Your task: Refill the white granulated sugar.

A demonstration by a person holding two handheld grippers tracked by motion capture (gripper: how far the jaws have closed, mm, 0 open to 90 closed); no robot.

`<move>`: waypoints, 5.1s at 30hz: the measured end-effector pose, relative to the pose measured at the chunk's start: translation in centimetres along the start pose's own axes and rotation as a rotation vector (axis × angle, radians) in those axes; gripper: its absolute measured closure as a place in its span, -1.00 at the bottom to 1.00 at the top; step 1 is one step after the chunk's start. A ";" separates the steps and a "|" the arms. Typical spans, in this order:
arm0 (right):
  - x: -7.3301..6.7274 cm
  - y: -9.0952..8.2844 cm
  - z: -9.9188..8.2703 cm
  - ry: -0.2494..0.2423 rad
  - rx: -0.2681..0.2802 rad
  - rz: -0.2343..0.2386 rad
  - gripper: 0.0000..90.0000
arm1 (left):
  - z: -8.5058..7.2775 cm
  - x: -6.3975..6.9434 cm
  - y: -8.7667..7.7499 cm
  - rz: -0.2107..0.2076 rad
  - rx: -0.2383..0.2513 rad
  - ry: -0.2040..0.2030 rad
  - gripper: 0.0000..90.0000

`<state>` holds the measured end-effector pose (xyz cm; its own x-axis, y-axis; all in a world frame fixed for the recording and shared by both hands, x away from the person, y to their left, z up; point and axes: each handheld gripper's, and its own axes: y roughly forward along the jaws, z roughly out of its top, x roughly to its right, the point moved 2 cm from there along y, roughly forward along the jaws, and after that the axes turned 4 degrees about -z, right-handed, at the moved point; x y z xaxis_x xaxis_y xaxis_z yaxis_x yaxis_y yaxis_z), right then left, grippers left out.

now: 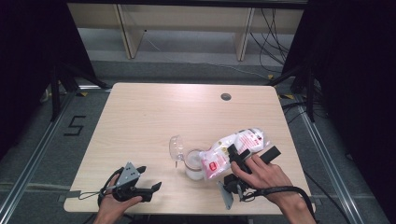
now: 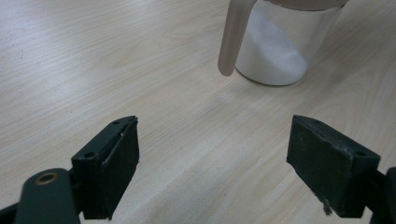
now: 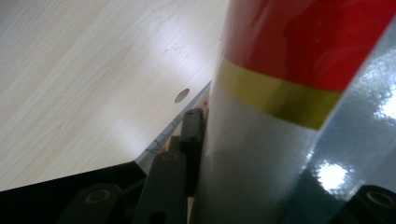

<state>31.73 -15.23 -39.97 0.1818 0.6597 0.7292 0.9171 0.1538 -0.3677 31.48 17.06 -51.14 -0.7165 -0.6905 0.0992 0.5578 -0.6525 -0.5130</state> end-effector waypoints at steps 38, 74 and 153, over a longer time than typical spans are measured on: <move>0.7 0.5 0.0 -0.116 0.009 0.013 0.70 | 0.0 0.1 0.1 -0.003 0.012 -0.017 -0.63; -2.1 -0.3 -1.4 0.199 0.062 -0.031 0.70 | 0.1 -0.1 0.0 -0.002 -0.003 0.013 -0.63; -8.8 6.0 -6.1 1.435 0.344 0.135 0.76 | 0.1 0.1 0.1 -0.005 0.007 -0.013 -0.63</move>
<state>37.82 -24.60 -45.04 0.6314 -0.5587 0.5378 0.7754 0.4497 -0.4432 31.49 16.90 -51.10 -0.7138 -0.6912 0.1125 0.5574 -0.6581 -0.5061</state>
